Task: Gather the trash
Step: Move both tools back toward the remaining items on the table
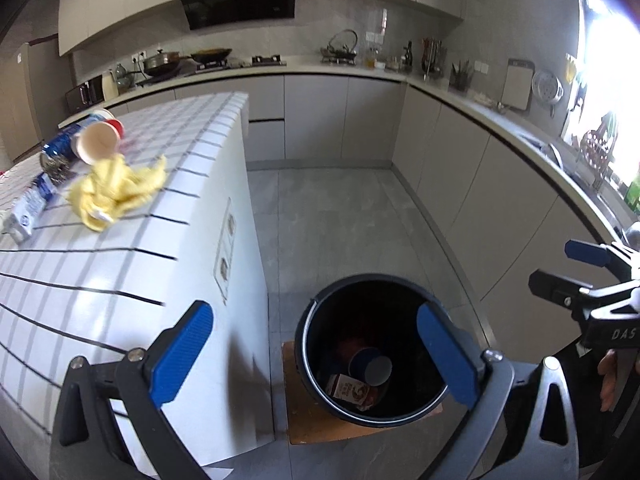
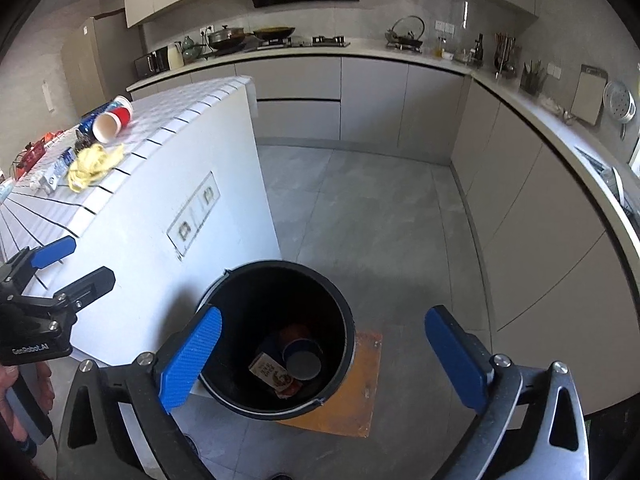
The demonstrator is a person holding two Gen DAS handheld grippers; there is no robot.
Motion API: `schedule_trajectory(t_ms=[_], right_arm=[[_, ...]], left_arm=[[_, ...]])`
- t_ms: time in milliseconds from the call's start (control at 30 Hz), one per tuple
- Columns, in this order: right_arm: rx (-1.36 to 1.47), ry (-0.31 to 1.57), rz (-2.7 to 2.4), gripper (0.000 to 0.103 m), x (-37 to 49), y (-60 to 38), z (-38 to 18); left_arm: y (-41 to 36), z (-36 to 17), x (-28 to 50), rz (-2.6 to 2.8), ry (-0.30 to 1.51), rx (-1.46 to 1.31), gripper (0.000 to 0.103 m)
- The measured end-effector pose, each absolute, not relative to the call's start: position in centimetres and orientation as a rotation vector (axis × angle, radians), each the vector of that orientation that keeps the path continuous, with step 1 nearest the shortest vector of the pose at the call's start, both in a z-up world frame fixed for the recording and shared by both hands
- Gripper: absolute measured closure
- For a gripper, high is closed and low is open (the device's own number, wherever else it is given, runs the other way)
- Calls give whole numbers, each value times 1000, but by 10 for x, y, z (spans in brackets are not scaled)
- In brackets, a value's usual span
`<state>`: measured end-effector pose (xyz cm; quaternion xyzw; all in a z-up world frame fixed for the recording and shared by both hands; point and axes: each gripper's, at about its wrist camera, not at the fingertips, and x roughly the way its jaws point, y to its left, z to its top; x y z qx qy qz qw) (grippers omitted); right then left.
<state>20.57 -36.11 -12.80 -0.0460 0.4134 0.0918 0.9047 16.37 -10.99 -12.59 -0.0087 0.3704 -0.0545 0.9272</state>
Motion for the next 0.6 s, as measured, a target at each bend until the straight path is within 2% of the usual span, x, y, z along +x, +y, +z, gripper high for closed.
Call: schedule_trajectory(t_ms=[300,600], right_arm=[[-110,801,216,0,184,-314,-98],[-98,739,309,0,177,-239,-76]], left_arm=[[-68,-102,144,-52,716,-52,0],[22,-83,118,79,665,-102,0]])
